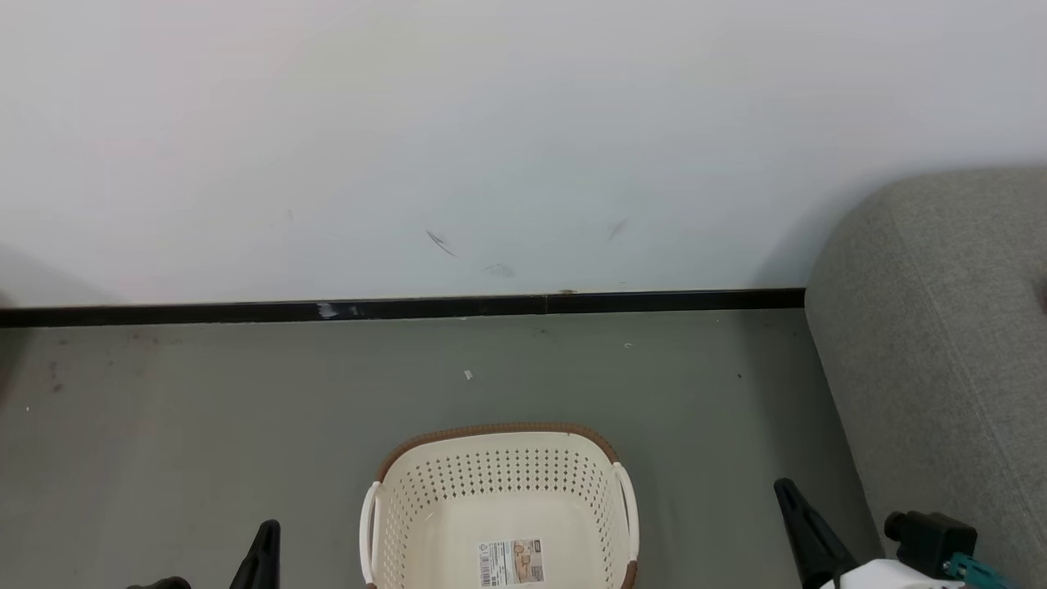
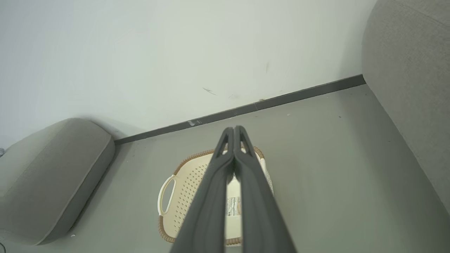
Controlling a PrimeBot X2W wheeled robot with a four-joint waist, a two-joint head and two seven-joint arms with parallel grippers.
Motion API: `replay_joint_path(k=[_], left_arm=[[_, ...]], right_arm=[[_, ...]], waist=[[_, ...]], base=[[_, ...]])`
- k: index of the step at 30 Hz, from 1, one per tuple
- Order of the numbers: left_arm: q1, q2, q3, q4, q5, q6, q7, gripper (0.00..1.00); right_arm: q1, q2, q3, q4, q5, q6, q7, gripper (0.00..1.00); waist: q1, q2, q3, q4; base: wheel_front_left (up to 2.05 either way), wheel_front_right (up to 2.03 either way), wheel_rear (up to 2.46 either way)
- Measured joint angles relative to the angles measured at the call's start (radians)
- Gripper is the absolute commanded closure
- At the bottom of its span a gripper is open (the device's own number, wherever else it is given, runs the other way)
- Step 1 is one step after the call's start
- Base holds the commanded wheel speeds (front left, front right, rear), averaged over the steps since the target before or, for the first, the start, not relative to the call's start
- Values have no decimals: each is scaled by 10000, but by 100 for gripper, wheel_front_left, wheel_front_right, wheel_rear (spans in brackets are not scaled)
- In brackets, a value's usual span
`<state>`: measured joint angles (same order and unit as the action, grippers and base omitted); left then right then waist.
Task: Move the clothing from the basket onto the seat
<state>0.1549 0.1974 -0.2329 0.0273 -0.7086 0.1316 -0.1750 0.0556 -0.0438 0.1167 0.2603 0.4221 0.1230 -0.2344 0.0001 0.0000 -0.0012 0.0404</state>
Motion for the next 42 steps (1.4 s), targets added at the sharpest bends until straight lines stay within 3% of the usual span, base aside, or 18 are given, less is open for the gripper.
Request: replay_joint_path(k=[6, 20, 27, 33, 42], left_arm=[[-32, -94, 194, 84, -650, -128, 178, 100], [-245, -288, 616, 301, -2171, -479, 612, 100], [-325, -366, 825, 474, -2963, -713, 786, 100], [-473, -451, 1001, 608, -3616, -878, 982, 100], [-727, -604, 1275, 880, -4562, -1108, 1223, 100]], right_arm=[[-3, 2, -136, -17, 932, 0, 245, 100], [-26, -59, -428, -105, 2984, 0, 696, 100], [-35, -140, -560, -136, 4015, 0, 961, 100], [-47, -174, -677, -136, 4880, 0, 1129, 100], [-254, -232, -800, -117, 6192, 0, 1400, 100]], waist=[[12, 0, -7, -41], [133, 0, -89, -112], [169, 0, -144, -144], [171, 0, -165, -170], [101, 0, -129, -212]], base=[[0, 0, 0], [0, 0, 0], [0, 0, 0], [0, 0, 0], [0, 0, 0]])
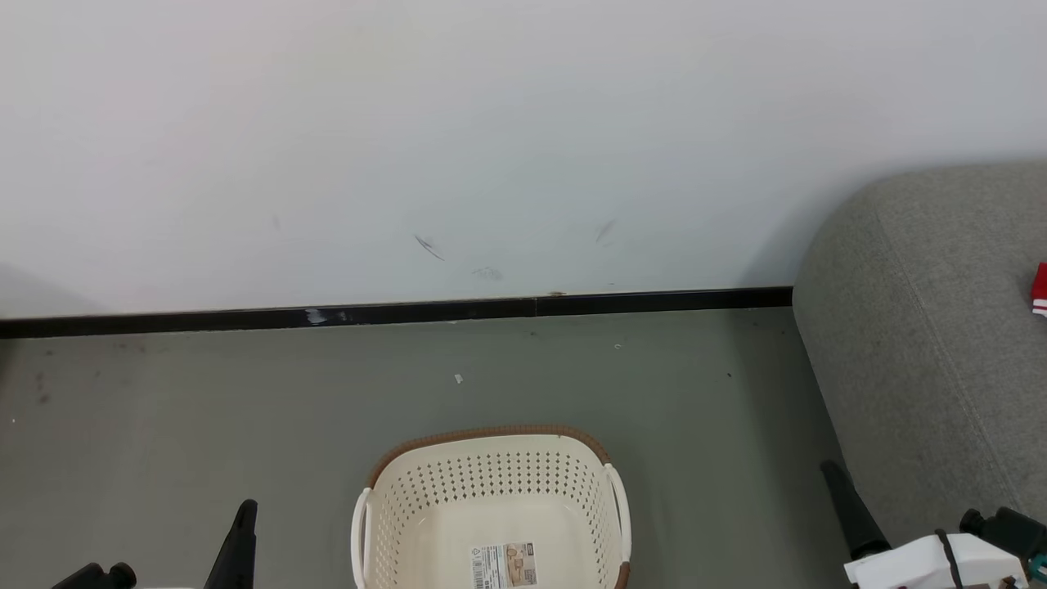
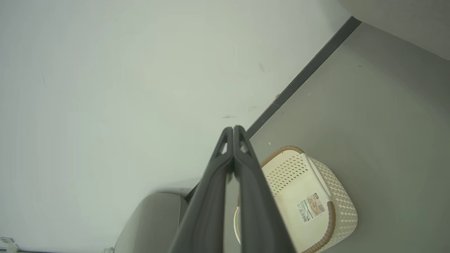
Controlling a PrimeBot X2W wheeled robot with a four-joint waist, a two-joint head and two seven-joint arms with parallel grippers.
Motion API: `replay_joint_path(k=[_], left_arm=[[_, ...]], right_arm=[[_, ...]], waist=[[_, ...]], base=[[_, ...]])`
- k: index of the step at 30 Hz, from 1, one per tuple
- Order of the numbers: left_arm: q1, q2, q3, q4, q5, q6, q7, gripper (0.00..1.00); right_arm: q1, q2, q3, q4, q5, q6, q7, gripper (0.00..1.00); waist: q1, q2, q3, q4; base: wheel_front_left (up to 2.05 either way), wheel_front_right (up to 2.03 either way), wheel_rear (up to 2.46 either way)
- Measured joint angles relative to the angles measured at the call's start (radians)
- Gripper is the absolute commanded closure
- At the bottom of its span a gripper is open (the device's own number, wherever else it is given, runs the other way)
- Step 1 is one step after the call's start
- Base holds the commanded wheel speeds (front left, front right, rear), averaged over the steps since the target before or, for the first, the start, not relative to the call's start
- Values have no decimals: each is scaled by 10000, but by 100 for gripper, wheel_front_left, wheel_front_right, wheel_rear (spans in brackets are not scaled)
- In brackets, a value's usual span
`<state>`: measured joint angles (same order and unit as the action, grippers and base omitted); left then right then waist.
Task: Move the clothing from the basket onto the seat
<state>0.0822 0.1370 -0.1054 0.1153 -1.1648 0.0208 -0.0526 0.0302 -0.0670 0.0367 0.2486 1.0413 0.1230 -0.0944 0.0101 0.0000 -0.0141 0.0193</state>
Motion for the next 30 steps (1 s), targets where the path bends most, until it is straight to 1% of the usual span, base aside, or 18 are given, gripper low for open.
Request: replay_joint_path(k=[7, 12, 17, 28, 30], left_arm=[[-183, -94, 211, 217, -765, -188, 180, 100], [-341, -171, 349, 368, -1294, -339, 343, 100], [-478, -240, 510, 525, -1843, -451, 445, 100], [-814, -426, 849, 846, -3030, -855, 786, 100], [-853, -460, 909, 911, -3244, -867, 803, 100]], right_arm=[[-180, -58, -148, 46, 1005, 0, 180, 100], [-208, -86, -222, 58, 1747, 0, 351, 100], [-388, -102, -290, 77, 2452, 0, 487, 100], [-566, -153, -508, 94, 4027, 0, 825, 100], [-614, -171, -537, 90, 4330, 0, 867, 100]], waist=[[-58, 0, 62, -31], [-79, 0, 102, -53], [-88, 0, 131, -76], [-93, 0, 158, -126], [-94, 0, 161, -135]], base=[[0, 0, 0], [0, 0, 0], [0, 0, 0], [0, 0, 0], [0, 0, 0]])
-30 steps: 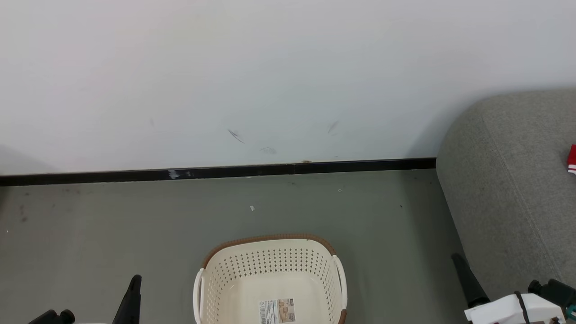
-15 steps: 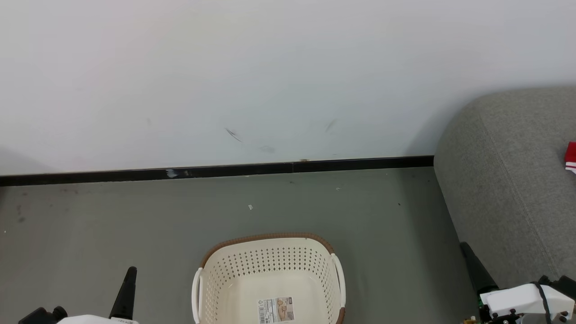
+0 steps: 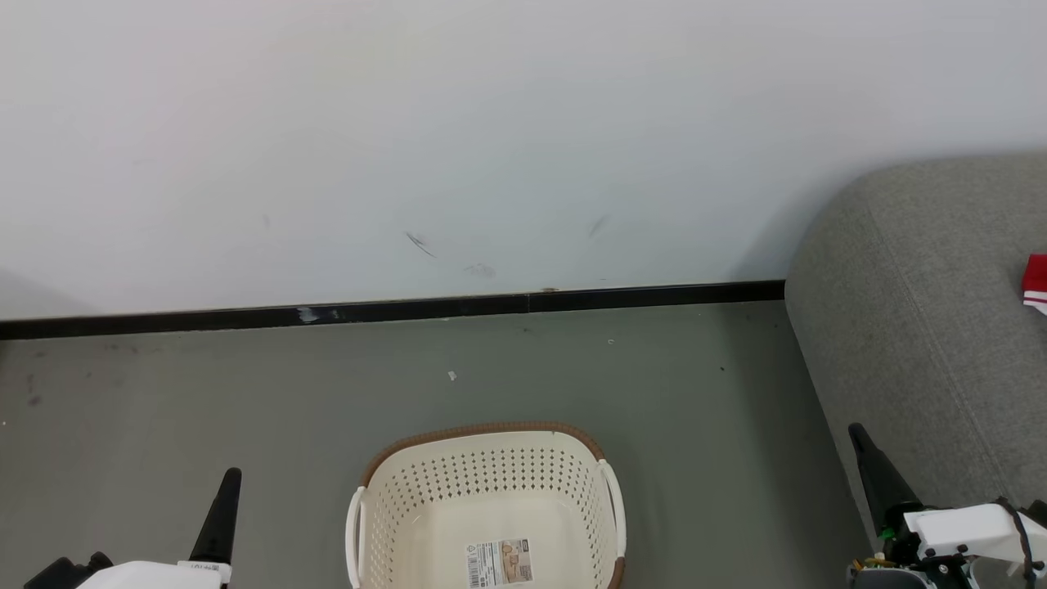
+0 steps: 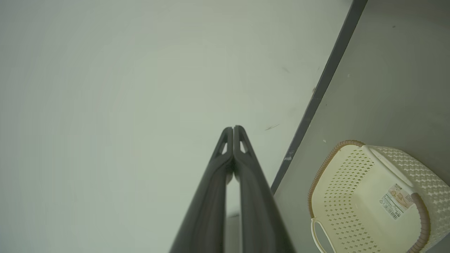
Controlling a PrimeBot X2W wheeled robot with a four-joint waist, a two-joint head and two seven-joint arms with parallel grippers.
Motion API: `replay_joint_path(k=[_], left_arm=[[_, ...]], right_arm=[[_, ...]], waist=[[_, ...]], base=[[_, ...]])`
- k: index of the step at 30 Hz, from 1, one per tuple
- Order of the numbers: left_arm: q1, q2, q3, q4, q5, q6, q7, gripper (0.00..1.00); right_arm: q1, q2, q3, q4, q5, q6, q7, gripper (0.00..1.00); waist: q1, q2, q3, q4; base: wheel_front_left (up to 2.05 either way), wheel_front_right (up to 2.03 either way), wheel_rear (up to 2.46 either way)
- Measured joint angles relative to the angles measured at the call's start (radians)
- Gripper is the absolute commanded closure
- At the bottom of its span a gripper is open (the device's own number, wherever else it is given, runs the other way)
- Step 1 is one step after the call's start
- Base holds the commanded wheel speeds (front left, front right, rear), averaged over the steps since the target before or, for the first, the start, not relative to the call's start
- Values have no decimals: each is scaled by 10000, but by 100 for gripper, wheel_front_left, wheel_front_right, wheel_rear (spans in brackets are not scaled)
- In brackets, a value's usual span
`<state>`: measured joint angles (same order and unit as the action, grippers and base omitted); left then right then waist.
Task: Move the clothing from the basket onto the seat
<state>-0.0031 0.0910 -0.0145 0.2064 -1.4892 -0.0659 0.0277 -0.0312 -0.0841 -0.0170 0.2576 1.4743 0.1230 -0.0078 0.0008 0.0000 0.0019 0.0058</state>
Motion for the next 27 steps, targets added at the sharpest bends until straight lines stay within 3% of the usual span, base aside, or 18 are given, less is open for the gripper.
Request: replay_joint_path(k=[13, 27], left_arm=[[-356, -222, 395, 395, -1421, -418, 347, 100], [-475, -249, 447, 512, -1549, -479, 414, 100]], right_arm=[[-201, -100, -232, 4, 1852, 2, 376, 100], [-201, -107, -268, 12, 1994, 2, 385, 100]], waist=[[-2, 0, 11, -59], [-3, 0, 11, -60]], base=[[0, 0, 0], [0, 0, 0]])
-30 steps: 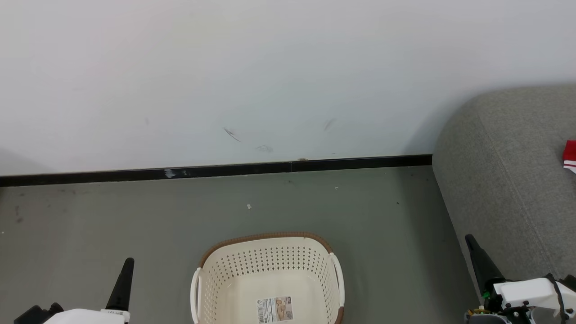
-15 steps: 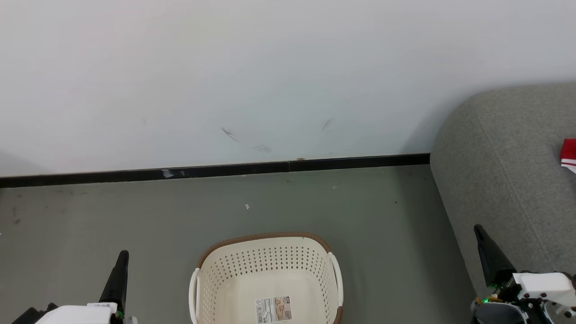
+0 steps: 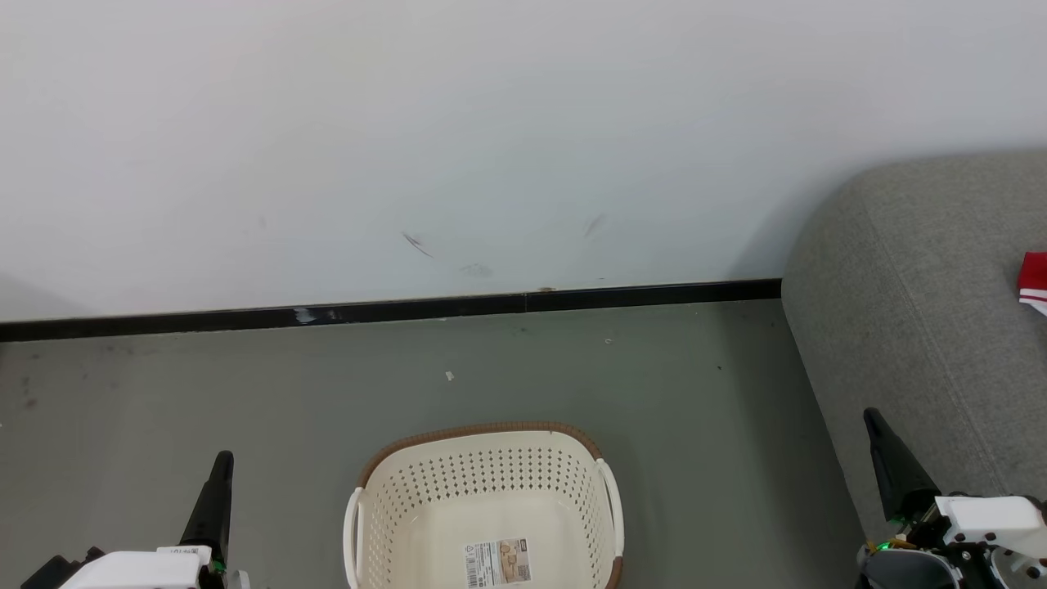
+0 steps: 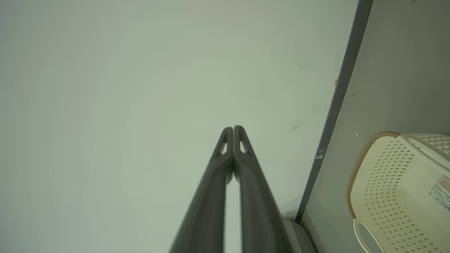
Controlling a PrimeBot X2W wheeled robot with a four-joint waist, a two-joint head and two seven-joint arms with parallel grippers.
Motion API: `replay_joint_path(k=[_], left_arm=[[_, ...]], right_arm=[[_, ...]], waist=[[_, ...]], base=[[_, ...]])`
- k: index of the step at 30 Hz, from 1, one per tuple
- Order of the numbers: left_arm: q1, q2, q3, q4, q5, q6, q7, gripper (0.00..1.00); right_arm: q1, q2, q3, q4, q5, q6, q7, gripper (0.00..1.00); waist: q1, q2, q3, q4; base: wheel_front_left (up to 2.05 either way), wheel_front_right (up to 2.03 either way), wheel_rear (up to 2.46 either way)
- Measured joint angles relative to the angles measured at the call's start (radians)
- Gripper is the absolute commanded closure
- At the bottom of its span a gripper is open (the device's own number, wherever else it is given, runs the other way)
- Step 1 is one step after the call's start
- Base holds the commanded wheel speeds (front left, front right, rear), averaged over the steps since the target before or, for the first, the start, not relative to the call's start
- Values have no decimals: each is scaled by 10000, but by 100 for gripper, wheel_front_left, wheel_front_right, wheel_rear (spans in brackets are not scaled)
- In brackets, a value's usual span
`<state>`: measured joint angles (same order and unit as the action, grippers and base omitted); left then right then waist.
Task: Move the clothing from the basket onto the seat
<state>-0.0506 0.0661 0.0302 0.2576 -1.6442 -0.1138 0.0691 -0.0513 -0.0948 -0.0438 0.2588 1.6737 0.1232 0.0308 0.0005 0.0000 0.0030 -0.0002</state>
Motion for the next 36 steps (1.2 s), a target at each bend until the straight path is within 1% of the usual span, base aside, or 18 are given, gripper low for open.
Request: replay_joint_path(k=[36], left_arm=[[-29, -10, 36, 136, 0, -48, 4, 100]], right_arm=[[-11, 4, -52, 29, 0, 0, 90, 100]], waist=[[-2, 0, -2, 1]], base=[[0, 0, 0]])
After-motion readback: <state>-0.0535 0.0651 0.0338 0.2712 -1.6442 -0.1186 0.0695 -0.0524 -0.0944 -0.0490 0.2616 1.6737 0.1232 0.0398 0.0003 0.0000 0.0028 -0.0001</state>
